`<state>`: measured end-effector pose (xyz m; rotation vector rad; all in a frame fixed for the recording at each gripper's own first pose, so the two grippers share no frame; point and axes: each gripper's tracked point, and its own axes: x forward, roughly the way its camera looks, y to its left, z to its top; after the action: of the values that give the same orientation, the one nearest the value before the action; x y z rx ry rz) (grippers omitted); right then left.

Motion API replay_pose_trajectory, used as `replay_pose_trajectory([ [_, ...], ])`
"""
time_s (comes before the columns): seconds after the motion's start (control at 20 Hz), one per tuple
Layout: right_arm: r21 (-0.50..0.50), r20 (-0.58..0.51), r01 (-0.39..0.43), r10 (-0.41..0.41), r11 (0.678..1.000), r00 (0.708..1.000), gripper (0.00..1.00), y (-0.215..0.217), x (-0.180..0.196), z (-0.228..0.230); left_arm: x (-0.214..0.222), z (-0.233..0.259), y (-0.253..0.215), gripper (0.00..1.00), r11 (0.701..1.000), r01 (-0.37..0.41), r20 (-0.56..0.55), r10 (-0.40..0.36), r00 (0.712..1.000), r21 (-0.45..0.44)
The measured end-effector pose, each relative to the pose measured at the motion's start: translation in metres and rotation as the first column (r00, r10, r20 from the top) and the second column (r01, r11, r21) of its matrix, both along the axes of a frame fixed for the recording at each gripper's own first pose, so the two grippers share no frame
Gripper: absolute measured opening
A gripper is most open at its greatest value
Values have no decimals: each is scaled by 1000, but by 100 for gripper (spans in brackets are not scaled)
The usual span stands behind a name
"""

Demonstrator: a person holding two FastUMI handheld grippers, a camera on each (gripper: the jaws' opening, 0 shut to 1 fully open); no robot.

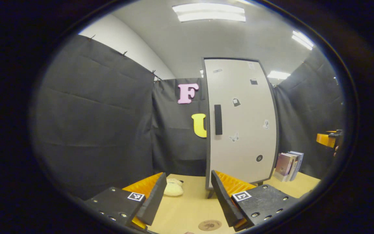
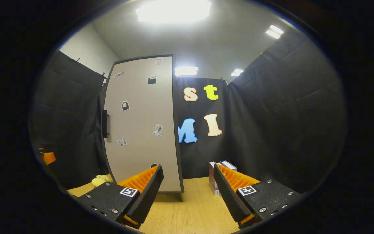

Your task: Open the cabinet door with the right hand, grasp the bottle in the cabinet with the left hand and place it on the coaster, then close the cabinet door with the right hand.

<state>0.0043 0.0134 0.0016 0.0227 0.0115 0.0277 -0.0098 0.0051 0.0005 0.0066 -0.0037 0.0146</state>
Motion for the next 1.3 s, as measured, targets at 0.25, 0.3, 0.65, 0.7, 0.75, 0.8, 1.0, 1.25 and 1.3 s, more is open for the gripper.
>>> replay_pose_trajectory([
  [0.25, 7, 13, -36, 36, 999, 999, 96, 20, 14, 14, -7, 0, 13, 82, 1000, -16, 3, 16, 1000, 17],
  [0.3, 7, 18, -46, 46, 999, 999, 96, 26, 17, 16, -9, -2, 15, 86, 1000, -20, 2, 20, 1000, 16],
  [0.65, 12, 55, -125, 124, 992, 991, 96, 73, 47, 46, -21, -5, 40, 82, 997, -63, -2, 63, 998, 33],
  [0.7, 10, 57, -134, 133, 991, 989, 95, 80, 52, 48, -24, -5, 45, 82, 997, -71, -3, 71, 997, 35],
  [0.75, 9, 59, -143, 142, 990, 988, 95, 87, 56, 51, -25, -5, 50, 82, 996, -81, -3, 81, 997, 39],
  [0.8, 7, 63, -153, 152, 988, 986, 95, 95, 60, 53, -27, -5, 56, 82, 995, -91, -1, 91, 996, 42],
  [1.0, -1, 71, -190, 189, 982, 979, 96, 127, 78, 63, -41, -5, 80, 82, 990, -134, -4, 134, 991, 48],
  [1.25, -12, 74, -238, 238, 971, 968, 96, 172, 97, 71, -50, -6, 108, 82, 981, -186, -8, 186, 982, 57],
  [1.3, -16, 75, -249, 250, 968, 965, 95, 182, 100, 72, -53, -7, 113, 82, 979, -194, -8, 195, 981, 59],
])
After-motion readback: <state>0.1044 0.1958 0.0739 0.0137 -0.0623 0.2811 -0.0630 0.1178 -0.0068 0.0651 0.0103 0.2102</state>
